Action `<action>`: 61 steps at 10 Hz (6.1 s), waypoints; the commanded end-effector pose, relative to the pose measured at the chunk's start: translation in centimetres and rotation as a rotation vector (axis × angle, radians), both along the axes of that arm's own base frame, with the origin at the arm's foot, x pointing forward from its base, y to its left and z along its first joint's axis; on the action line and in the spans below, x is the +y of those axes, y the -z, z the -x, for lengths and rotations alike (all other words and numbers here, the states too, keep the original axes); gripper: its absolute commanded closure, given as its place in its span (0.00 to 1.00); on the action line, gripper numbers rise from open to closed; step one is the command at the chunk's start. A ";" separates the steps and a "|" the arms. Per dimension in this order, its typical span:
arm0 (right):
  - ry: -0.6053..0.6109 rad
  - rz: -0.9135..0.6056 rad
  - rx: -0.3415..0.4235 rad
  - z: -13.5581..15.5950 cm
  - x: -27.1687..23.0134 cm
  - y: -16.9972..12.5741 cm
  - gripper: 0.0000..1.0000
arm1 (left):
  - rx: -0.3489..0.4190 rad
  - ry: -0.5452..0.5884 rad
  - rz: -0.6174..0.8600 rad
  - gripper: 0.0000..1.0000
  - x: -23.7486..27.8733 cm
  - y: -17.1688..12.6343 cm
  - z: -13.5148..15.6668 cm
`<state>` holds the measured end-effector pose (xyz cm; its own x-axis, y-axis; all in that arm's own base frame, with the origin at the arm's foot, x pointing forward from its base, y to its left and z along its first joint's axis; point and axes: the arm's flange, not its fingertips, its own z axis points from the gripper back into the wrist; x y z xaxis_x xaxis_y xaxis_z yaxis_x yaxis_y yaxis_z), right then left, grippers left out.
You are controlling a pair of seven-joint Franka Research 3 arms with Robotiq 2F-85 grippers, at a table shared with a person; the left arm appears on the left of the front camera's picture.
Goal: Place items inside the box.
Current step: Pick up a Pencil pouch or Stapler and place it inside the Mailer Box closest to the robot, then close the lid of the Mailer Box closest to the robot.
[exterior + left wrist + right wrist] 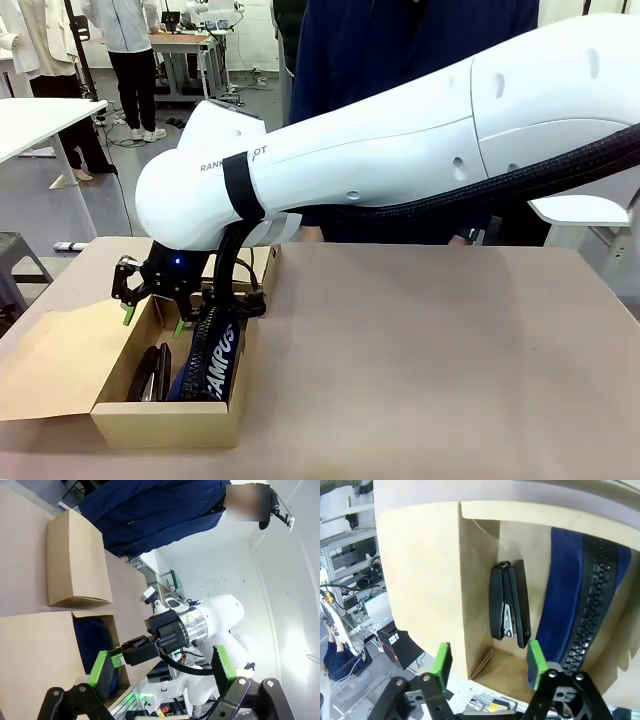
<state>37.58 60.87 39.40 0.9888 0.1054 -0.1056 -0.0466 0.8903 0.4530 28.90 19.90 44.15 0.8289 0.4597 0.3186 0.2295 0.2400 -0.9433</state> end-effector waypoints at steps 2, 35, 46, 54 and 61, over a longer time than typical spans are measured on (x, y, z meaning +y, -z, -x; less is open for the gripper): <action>-0.019 -0.021 -0.030 0.1 -1.5 -1.4 0.00 | -0.028 -0.003 0.009 0.00 -0.1 -0.1 0.1; 0.150 -0.878 -0.135 8.0 -69.0 -2.7 0.00 | -0.028 -0.003 0.009 0.00 -0.1 -0.1 0.1; 0.150 -0.878 -0.135 8.0 -69.0 -2.7 0.00 | -1.556 0.700 -1.064 0.00 -18.3 -1.6 -2.2; 0.150 -0.878 -0.135 8.0 -69.0 -2.7 0.00 | -1.265 0.717 -1.165 0.00 -8.3 0.2 -5.3; 0.150 -0.878 -0.135 8.0 -69.0 -2.7 0.00 | -1.175 0.917 -1.141 0.00 -1.3 6.0 -7.5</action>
<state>29.75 -8.00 41.74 0.9969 -0.0375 0.0694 -0.0588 0.2327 0.9708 35.76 16.34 38.38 -0.1725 -0.7512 0.6371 0.9557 0.0289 0.2929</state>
